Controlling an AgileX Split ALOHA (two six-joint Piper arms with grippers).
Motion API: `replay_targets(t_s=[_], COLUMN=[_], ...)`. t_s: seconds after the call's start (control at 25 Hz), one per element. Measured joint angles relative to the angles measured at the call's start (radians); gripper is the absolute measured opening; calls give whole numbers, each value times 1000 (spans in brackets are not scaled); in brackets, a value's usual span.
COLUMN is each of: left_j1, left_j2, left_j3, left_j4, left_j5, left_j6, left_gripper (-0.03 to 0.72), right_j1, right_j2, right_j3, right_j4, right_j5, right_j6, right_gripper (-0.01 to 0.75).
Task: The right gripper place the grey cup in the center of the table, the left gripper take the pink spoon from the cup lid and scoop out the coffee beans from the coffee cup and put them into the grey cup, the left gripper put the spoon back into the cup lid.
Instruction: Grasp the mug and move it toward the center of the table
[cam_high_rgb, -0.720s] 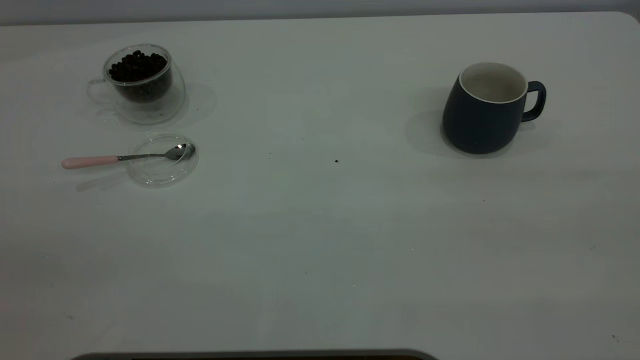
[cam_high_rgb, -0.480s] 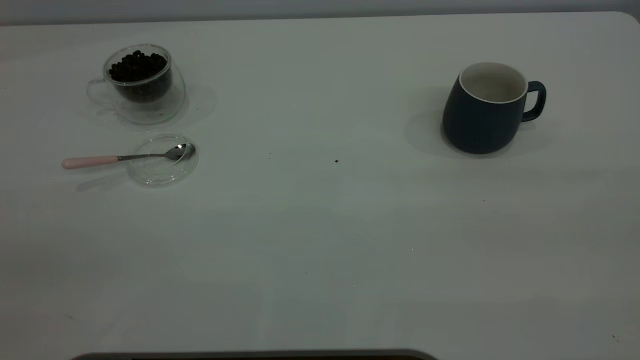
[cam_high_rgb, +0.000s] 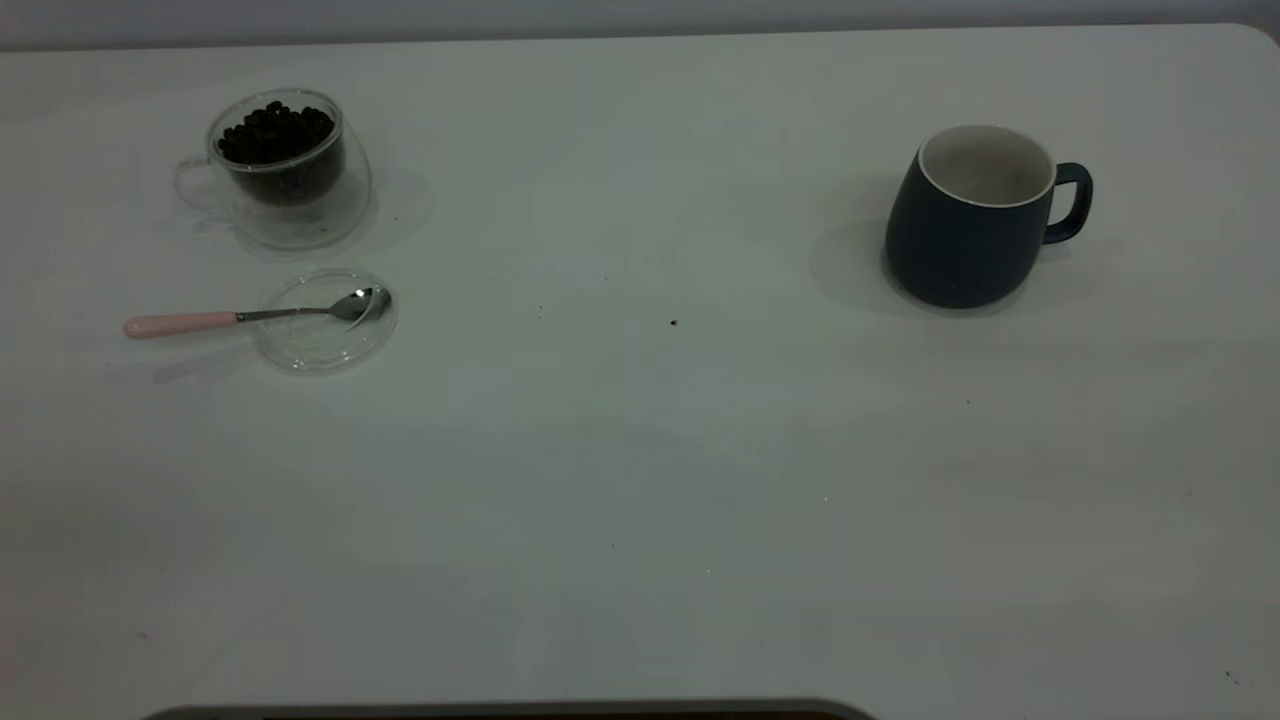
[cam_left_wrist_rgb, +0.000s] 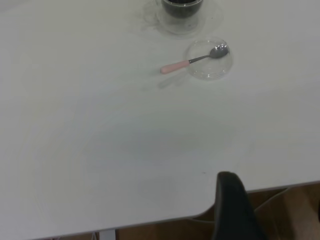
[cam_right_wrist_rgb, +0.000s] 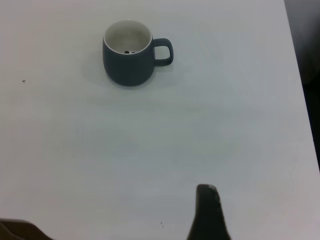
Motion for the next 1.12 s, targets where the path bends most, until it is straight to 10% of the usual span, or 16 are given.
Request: replay_targets(t_s=[1.12], left_j1=[0], left_j2=[0], left_j3=[0], left_j4=[0], left_j5=[0], left_j6=[-2], left_gripper=[461], right_j1=[0], right_j2=[85], right_j3=[-52], right_j4=[-55], right_j5=[-8], right_j6=[-1], right_gripper=[588])
